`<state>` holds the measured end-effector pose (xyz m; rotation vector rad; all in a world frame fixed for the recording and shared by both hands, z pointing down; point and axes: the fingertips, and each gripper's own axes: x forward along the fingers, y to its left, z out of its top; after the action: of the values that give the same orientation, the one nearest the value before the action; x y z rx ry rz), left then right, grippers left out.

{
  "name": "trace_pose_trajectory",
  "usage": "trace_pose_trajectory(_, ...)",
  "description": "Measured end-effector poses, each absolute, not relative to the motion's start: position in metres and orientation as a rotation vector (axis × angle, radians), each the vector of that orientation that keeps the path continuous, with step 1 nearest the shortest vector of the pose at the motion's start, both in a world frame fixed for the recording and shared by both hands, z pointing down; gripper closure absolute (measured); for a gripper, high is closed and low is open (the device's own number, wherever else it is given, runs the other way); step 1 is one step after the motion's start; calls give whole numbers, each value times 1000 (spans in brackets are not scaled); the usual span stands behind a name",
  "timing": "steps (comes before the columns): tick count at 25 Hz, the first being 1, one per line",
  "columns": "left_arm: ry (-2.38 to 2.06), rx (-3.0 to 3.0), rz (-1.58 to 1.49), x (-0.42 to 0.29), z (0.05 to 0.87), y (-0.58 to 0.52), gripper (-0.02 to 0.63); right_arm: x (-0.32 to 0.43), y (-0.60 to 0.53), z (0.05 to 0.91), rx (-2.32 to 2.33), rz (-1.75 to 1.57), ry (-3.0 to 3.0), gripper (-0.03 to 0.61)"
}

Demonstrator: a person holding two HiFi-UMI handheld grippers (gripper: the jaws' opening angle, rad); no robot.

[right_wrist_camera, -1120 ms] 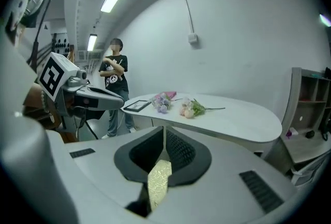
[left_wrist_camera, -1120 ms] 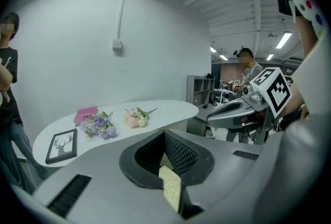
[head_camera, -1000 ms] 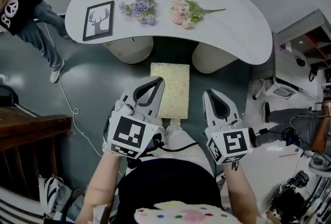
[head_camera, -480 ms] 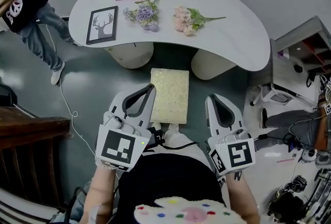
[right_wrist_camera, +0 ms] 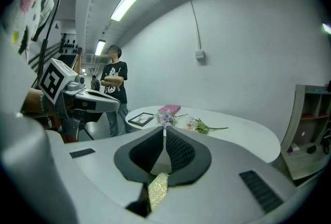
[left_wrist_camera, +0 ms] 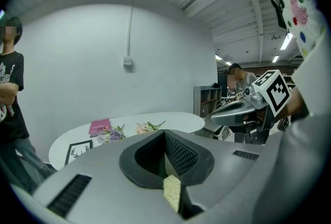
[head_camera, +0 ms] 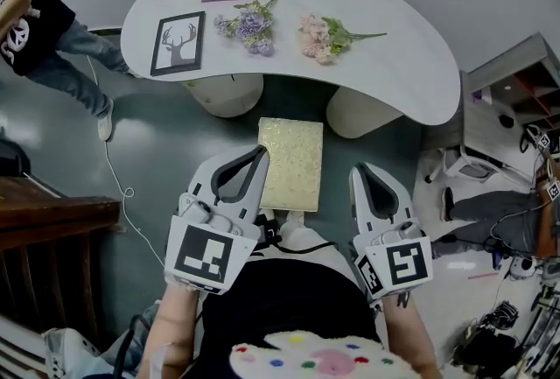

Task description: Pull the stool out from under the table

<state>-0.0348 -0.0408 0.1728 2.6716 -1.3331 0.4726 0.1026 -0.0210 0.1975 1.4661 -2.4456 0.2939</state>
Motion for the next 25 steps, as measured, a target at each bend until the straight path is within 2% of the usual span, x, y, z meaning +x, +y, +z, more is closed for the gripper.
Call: trace_pose_trajectory(25,-1351,2675,467,-35,169,-35,597,92,-17,183,1435,235,-2470,535)
